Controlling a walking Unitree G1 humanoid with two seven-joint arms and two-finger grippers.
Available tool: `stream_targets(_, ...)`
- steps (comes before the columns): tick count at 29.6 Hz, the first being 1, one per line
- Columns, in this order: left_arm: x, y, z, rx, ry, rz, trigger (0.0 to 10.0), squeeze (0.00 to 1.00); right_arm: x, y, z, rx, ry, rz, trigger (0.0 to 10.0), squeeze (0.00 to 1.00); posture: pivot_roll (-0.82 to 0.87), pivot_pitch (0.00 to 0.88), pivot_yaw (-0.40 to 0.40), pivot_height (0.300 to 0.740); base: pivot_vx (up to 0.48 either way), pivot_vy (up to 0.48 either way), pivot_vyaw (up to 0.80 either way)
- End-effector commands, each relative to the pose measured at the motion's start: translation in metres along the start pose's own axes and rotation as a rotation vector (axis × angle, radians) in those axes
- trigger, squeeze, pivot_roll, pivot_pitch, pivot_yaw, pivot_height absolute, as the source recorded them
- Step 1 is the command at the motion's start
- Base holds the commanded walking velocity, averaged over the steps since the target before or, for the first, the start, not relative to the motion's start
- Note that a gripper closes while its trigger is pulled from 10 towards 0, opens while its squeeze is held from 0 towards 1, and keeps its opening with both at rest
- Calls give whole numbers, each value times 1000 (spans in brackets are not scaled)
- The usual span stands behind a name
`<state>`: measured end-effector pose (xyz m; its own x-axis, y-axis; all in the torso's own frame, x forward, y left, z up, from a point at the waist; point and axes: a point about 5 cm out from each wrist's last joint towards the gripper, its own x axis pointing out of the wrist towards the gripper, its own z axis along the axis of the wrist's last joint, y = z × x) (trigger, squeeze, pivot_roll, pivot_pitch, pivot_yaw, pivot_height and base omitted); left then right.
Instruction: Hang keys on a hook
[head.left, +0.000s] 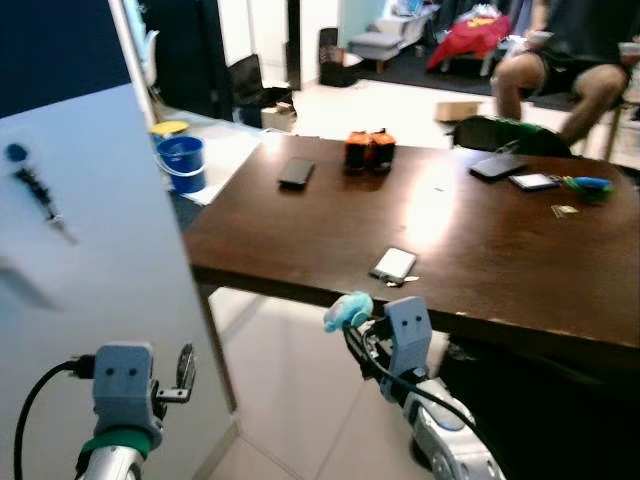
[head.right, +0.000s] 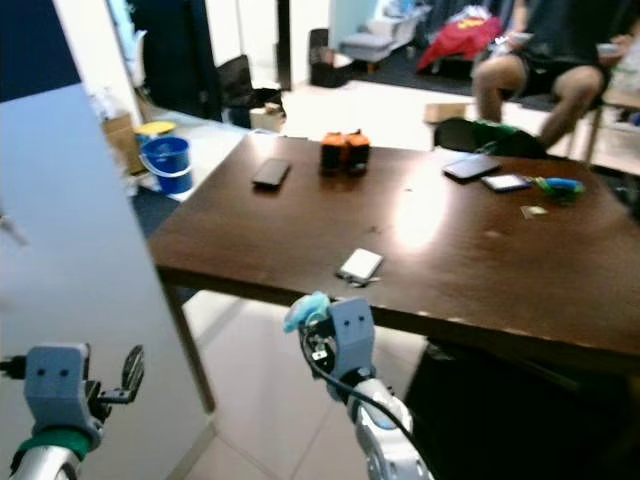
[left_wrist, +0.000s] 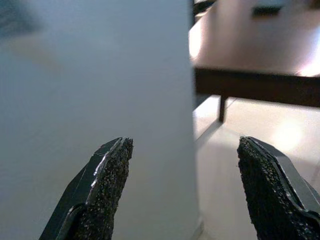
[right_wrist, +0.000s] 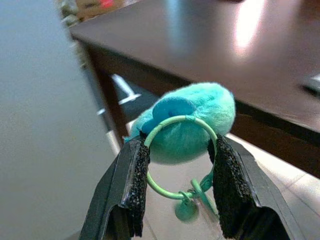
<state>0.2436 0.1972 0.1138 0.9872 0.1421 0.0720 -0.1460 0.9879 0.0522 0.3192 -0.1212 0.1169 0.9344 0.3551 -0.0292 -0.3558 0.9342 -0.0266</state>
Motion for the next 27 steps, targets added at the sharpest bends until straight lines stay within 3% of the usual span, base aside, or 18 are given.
stream_targets(1,-2,1,-1,7,8,8,10000,0,-2,1,-3,7,4,2,10000,0,-174,0,91,740,0,0,800)
stream_targets(27,-7,-1,-6,-21,39,34,10000,0,-2,-3,-3,-1,1,0,10000,0,-177,0,90,740,0,0,800)
